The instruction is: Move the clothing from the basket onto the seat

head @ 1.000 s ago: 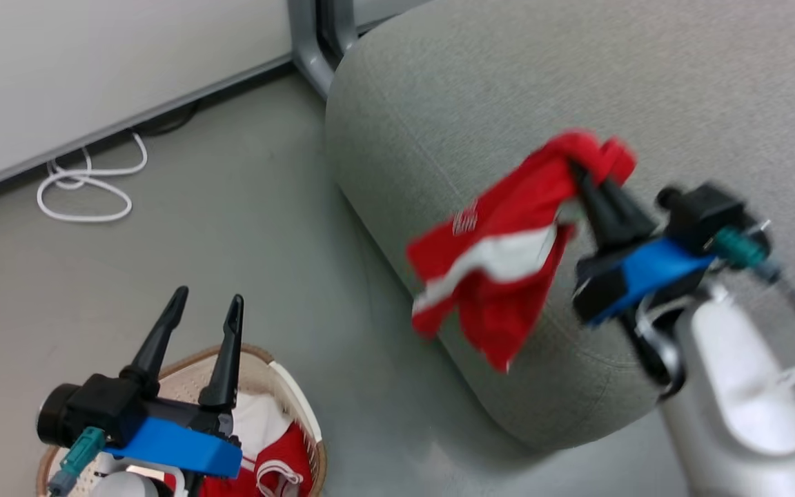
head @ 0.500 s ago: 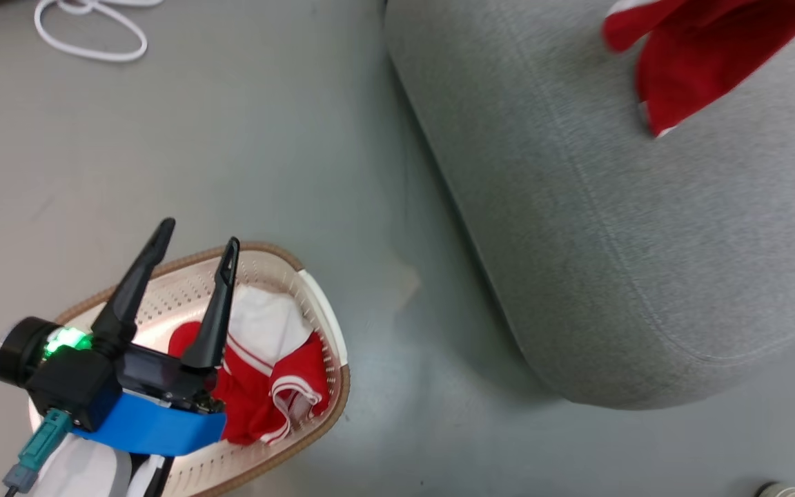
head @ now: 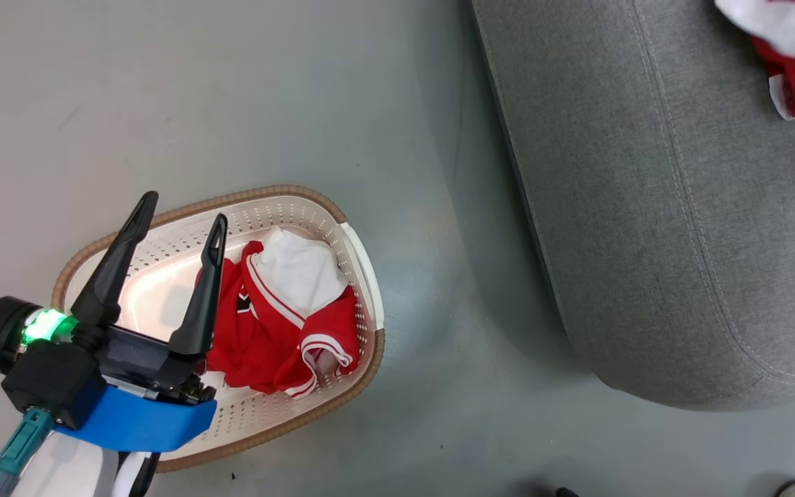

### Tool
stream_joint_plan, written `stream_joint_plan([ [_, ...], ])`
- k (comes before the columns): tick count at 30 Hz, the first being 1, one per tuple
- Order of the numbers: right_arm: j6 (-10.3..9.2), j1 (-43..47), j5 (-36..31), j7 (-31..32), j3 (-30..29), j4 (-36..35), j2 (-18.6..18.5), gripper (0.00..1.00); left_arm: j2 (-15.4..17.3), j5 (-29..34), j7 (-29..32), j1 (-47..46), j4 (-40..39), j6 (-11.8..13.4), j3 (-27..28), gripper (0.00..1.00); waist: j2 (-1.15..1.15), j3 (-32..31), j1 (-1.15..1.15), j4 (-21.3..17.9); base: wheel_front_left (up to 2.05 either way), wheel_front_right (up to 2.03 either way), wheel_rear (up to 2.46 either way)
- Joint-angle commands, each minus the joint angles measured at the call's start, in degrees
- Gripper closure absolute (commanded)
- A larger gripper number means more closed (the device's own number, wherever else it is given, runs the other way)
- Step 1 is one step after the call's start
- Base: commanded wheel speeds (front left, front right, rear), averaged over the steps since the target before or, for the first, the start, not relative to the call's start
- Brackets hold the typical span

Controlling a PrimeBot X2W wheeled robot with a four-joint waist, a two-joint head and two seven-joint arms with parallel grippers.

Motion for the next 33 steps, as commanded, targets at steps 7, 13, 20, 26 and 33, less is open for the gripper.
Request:
stream_joint_plan([
  [7,0.03,1.6,-4.0,-2.8,-0.5,6.4,1.1,0.0,-2.0,-1.5,-0.3,-0.4,2.8,0.0,-1.2,0.0,0.0,-5.4,-0.02,-0.5,0.0,0.0,0.0],
  [13,0.03,4.9,-4.9,-4.4,2.5,8.8,2.7,0.0,-4.5,-2.6,-0.5,1.2,6.4,-0.3,-1.6,0.0,0.0,-12.4,-0.02,-1.4,0.0,0.0,0.0],
  [20,0.03,11.7,-5.0,-4.4,8.4,8.5,4.4,0.0,-8.2,-3.3,-0.6,4.5,9.2,-0.5,1.8,0.0,0.0,-20.7,-0.02,-2.3,0.0,0.0,0.0],
  [26,0.02,19.2,-2.6,-5.5,15.7,4.2,5.2,0.0,-11.4,-2.7,-0.6,8.5,11.2,-0.7,5.4,0.0,0.0,-26.4,-0.02,-2.0,0.0,0.0,0.0],
  [33,0.02,28.4,0.9,-4.9,20.7,-6.2,7.0,0.0,-13.8,-1.8,-0.6,12.4,13.5,-0.9,9.9,0.0,0.0,-30.8,-0.02,-1.2,0.0,0.0,0.0],
])
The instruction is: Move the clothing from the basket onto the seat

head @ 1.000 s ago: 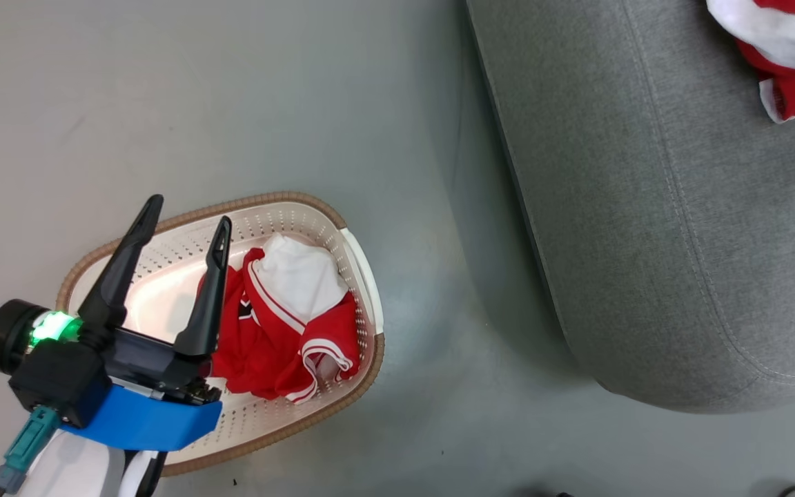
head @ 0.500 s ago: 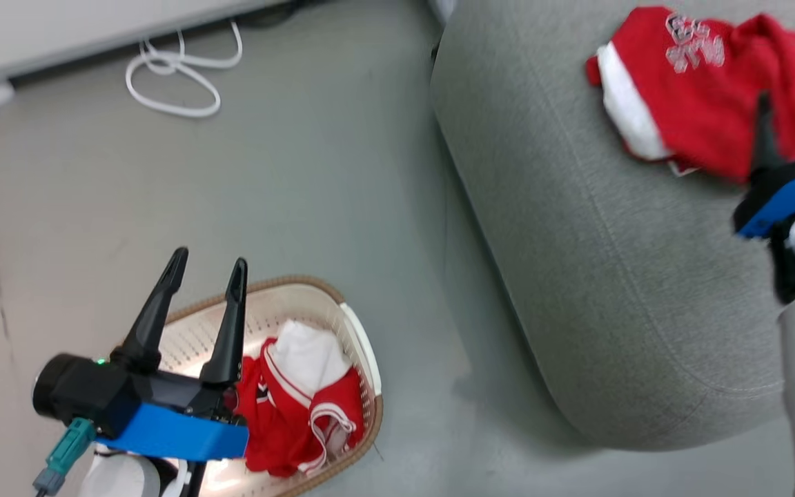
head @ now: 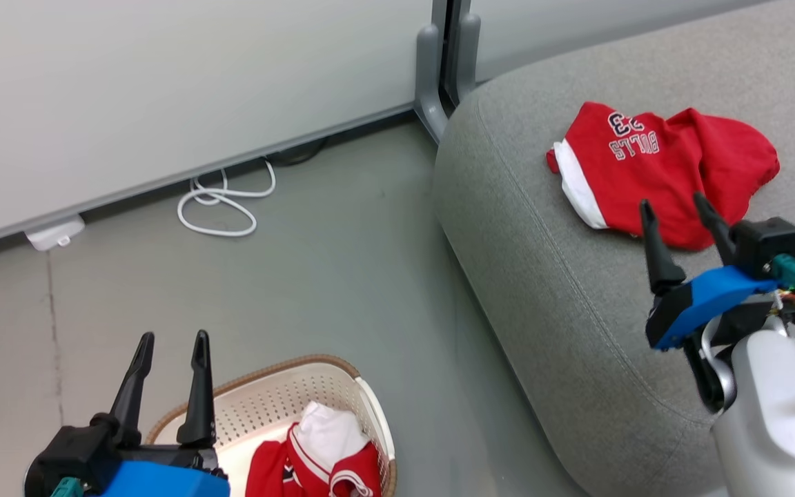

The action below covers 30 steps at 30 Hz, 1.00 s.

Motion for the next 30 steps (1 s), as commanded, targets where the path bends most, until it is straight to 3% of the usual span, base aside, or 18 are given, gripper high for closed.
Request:
stream_joint_plan([
  [1,0.02,2.4,0.2,0.5,0.9,-2.5,0.4,0.0,-0.2,0.6,-0.3,0.9,0.5,-0.3,0.9,0.0,0.0,-1.8,0.02,0.6,0.0,0.0,0.0],
  [13,0.02,14.7,-1.6,3.2,7.8,-17.9,3.2,0.0,-3.1,2.3,-0.3,2.7,2.6,-0.5,8.1,0.0,0.0,-5.0,0.02,5.2,0.0,0.0,0.0],
  [30,0.01,26.0,0.1,4.0,6.9,-25.8,5.1,0.0,-5.0,4.2,-0.3,4.6,4.9,-0.4,9.3,0.0,0.0,-8.2,0.02,13.2,0.0,0.0,0.0],
])
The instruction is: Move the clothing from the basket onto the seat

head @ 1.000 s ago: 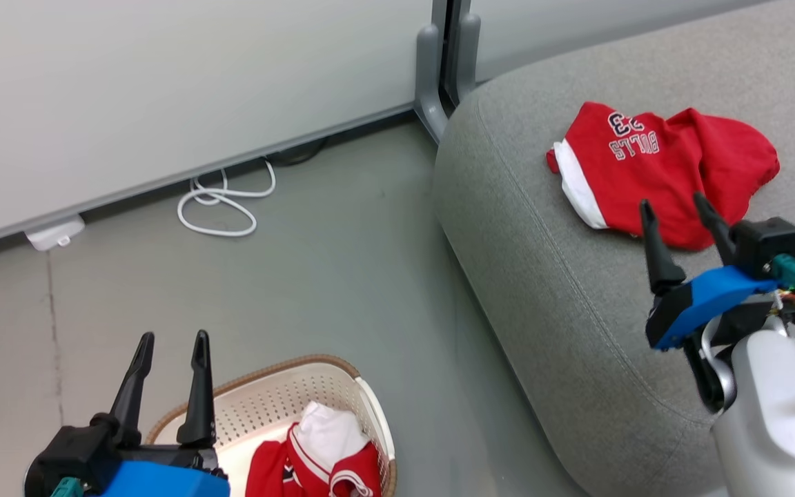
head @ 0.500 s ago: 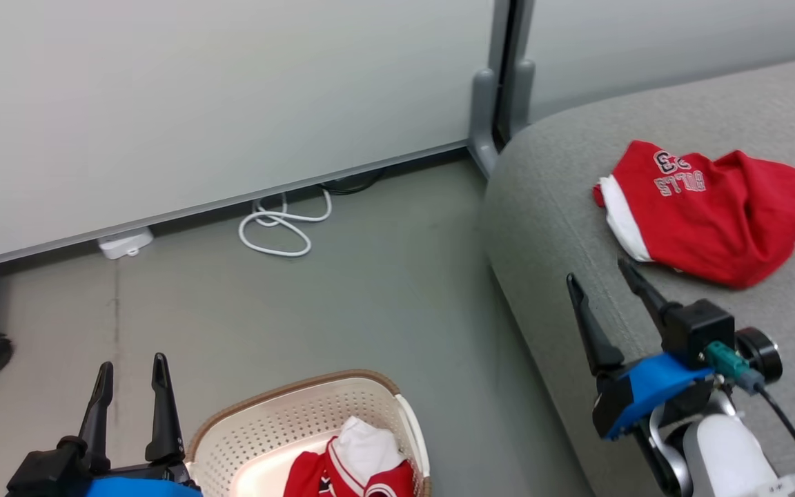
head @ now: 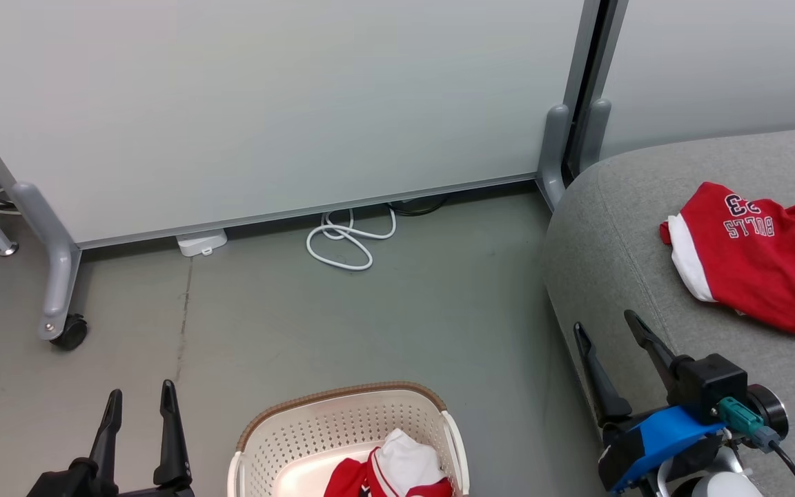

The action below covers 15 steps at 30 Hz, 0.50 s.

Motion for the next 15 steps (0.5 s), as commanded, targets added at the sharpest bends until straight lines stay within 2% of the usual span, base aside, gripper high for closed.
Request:
stream_joint_plan([
  [1,0.03,1.3,0.9,0.2,0.2,-0.5,0.1,0.0,-0.1,0.1,-0.2,0.5,0.0,-0.1,0.4,0.0,0.0,-0.3,0.0,0.5,0.0,0.0,0.0],
  [15,0.03,2.9,2.4,0.3,-0.4,-1.2,0.1,0.0,0.4,-0.4,-0.3,0.0,0.7,-0.1,-0.1,0.0,0.0,-0.1,0.0,1.2,0.0,0.0,0.0],
])
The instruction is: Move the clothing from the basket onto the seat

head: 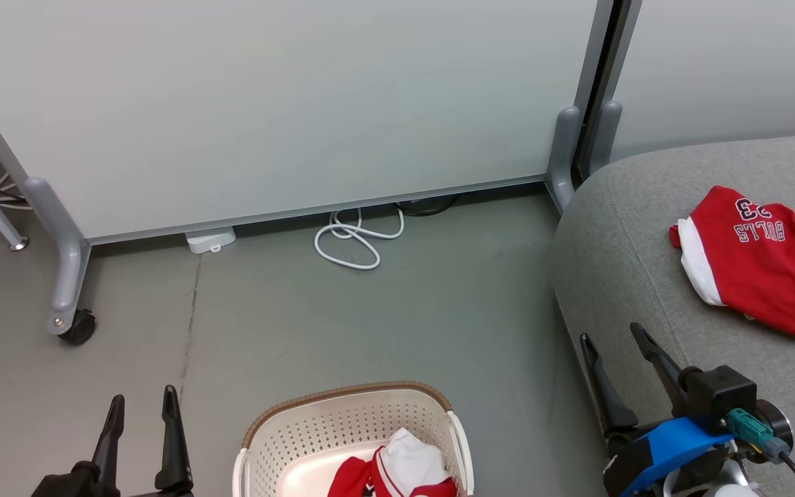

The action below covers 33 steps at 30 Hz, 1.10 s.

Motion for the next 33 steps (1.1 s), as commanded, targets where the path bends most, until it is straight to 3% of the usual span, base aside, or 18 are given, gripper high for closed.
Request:
stream_joint_plan([
  [1,0.03,0.7,0.1,0.0,-0.2,-0.3,0.1,0.0,0.4,-0.2,-0.3,-0.7,0.1,-0.1,-0.2,0.0,0.0,0.0,0.0,0.0,0.0,0.0,0.0],
  [9,0.03,0.8,0.6,0.2,0.3,-0.6,0.1,0.0,1.4,-1.2,-0.3,-1.0,0.7,-0.1,-1.0,0.0,0.0,0.5,0.0,0.0,0.0,0.0,0.0],
  [16,0.03,-1.3,0.8,-0.5,2.4,-1.6,0.1,0.0,2.3,-1.8,-0.3,-3.0,2.0,-0.1,-3.3,0.0,0.0,4.0,0.0,-2.3,0.0,0.0,0.0],
  [33,0.03,-8.0,3.9,-5.1,6.8,-2.0,0.1,0.0,5.6,-8.7,-0.2,-18.8,21.7,-0.1,-16.1,0.0,0.0,23.7,0.0,-16.0,0.0,0.0,0.0],
])
